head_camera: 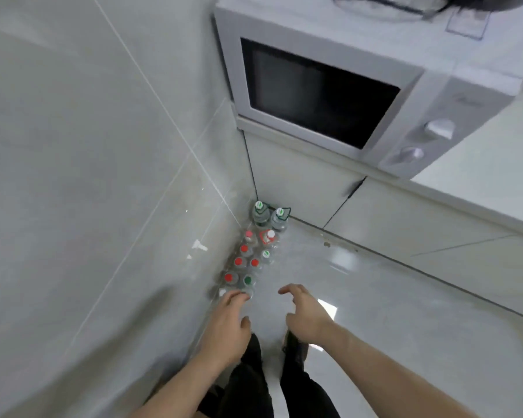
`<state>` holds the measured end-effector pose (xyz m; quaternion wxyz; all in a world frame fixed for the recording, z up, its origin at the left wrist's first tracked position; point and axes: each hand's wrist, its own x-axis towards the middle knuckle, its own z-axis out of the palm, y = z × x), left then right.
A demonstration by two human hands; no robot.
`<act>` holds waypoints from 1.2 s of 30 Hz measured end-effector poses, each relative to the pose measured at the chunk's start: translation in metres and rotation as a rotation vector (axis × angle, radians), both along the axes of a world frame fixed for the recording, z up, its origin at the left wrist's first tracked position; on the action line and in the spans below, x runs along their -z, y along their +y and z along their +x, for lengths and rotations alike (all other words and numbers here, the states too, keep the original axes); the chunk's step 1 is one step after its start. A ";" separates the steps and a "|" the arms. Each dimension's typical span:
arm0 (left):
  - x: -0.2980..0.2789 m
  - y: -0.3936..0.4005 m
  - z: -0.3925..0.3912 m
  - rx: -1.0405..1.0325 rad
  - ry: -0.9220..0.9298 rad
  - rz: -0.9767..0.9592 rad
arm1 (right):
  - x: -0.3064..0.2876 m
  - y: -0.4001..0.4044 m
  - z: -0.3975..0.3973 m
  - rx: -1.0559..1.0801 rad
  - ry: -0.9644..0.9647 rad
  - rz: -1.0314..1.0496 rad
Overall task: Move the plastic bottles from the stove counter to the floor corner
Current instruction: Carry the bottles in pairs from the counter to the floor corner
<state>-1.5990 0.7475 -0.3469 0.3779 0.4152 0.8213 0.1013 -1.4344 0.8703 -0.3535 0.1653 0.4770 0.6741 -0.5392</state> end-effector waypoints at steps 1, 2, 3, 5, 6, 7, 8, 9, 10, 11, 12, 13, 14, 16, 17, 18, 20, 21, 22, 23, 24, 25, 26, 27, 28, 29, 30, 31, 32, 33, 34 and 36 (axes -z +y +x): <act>-0.018 0.004 0.007 0.026 0.005 0.024 | -0.019 -0.002 0.009 0.030 0.013 0.022; -0.036 0.008 0.014 0.043 0.005 0.034 | -0.036 -0.004 0.017 0.064 0.029 0.033; -0.052 0.011 0.021 0.060 0.008 0.051 | -0.052 -0.007 0.026 0.102 0.046 0.043; -0.080 0.022 0.029 0.101 0.006 0.089 | -0.081 -0.011 0.042 0.190 0.068 0.073; -0.091 0.028 0.031 0.119 -0.001 0.101 | -0.095 -0.013 0.049 0.240 0.072 0.089; -0.100 0.036 0.032 0.146 0.001 0.127 | -0.107 -0.015 0.056 0.296 0.080 0.105; -0.111 0.046 0.033 0.179 0.006 0.153 | -0.120 -0.017 0.064 0.357 0.093 0.119; -0.122 0.056 0.033 0.221 0.008 0.188 | -0.133 -0.020 0.071 0.421 0.110 0.132; -0.133 0.067 0.033 0.268 0.014 0.224 | -0.145 -0.022 0.078 0.478 0.125 0.152; -0.143 0.078 0.033 0.323 0.019 0.259 | -0.158 -0.024 0.085 0.529 0.137 0.178; -0.153 0.089 0.034 0.383 0.023 0.279 | -0.170 -0.026 0.091 0.579 0.145 0.205; -0.164 0.098 0.035 0.440 0.020 0.295 | -0.182 -0.029 0.097 0.620 0.152 0.236; -0.175 0.105 0.038 0.489 0.013 0.309 | -0.193 -0.033 0.104 0.652 0.155 0.269; -0.195 0.114 0.046 0.575 0.003 0.350 | -0.212 -0.040 0.118 0.703 0.160 0.336; -0.206 0.117 0.053 0.609 0.003 0.370 | -0.221 -0.044 0.124 0.724 0.161 0.364; -0.217 0.118 0.061 0.640 0.007 0.392 | -0.230 -0.048 0.131 0.752 0.164 0.387; -0.236 0.116 0.080 0.693 0.005 0.433 | -0.245 -0.060 0.145 0.826 0.182 0.422; -0.245 0.115 0.090 0.722 -0.006 0.449 | -0.253 -0.067 0.153 0.862 0.198 0.439; -0.253 0.114 0.102 0.763 -0.025 0.462 | -0.261 -0.074 0.162 0.897 0.213 0.458; -0.261 0.113 0.116 0.810 -0.048 0.471 | -0.269 -0.083 0.173 0.931 0.221 0.481; -0.269 0.112 0.131 0.857 -0.070 0.480 | -0.277 -0.091 0.184 0.962 0.223 0.505; -0.277 0.110 0.148 0.900 -0.086 0.491 | -0.285 -0.101 0.197 0.994 0.220 0.530; -0.285 0.107 0.166 0.941 -0.102 0.510 | -0.292 -0.111 0.212 1.026 0.214 0.557; -0.294 0.104 0.186 0.974 -0.119 0.530 | -0.299 -0.123 0.228 1.058 0.206 0.585; -0.302 0.099 0.207 1.004 -0.137 0.551 | -0.306 -0.135 0.244 1.090 0.199 0.611; -0.309 0.094 0.230 1.032 -0.159 0.566 | -0.313 -0.149 0.262 1.118 0.189 0.638; -0.316 0.088 0.252 1.056 -0.187 0.577 | -0.319 -0.163 0.279 1.141 0.176 0.662; -0.322 0.081 0.275 1.081 -0.213 0.588 | -0.324 -0.179 0.298 1.167 0.159 0.681; -0.328 0.072 0.300 1.109 -0.235 0.602 | -0.329 -0.196 0.318 1.196 0.141 0.697; -0.332 0.063 0.323 1.136 -0.256 0.614 | -0.334 -0.213 0.338 1.224 0.125 0.708; -0.336 0.052 0.346 1.164 -0.276 0.627 | -0.337 -0.229 0.357 1.249 0.109 0.719; -0.343 0.031 0.393 1.219 -0.303 0.654 | -0.342 -0.261 0.395 1.289 0.075 0.748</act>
